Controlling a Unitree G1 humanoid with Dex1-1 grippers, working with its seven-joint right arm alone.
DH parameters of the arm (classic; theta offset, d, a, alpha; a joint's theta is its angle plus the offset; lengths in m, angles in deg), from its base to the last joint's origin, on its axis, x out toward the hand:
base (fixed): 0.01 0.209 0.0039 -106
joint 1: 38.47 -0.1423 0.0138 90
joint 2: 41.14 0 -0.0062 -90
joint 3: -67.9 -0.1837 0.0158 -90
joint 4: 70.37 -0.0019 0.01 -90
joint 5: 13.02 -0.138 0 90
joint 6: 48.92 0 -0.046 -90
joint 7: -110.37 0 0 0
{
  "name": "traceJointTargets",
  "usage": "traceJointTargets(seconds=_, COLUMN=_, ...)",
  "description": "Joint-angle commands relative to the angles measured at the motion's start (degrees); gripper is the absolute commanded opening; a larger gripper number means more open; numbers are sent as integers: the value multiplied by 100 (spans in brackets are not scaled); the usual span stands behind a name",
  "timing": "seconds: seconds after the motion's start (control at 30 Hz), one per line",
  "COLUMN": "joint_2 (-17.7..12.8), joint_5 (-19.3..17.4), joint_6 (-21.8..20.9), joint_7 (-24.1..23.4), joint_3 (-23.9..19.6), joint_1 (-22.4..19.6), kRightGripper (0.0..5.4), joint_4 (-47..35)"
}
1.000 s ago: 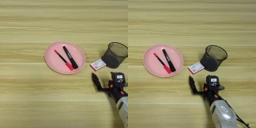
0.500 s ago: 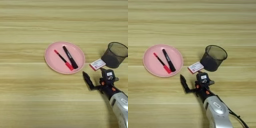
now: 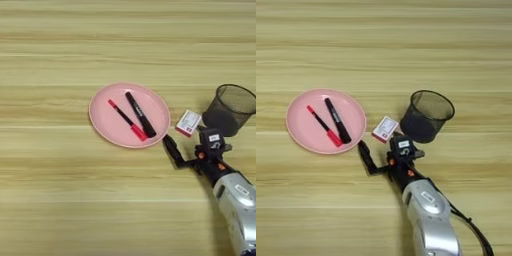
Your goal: Move the objects on the table
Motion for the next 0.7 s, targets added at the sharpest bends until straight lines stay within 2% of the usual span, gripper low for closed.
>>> traceJointTargets(seconds=0.03, joint_2=-53, joint_5=137, joint_6=-83, joint_7=-3, joint_3=101, joint_1=-198, kRightGripper=537, joint_4=244)
traceJointTargets(seconds=0.5, joint_2=-94, joint_5=229, joint_6=-524, joint_7=-4, joint_3=193, joint_1=-867, kRightGripper=537, joint_4=1190)
traceJointTargets(seconds=0.7, joint_2=-125, joint_5=237, joint_6=-706, joint_7=7, joint_3=161, joint_1=-1013, kRightGripper=537, joint_4=1556)
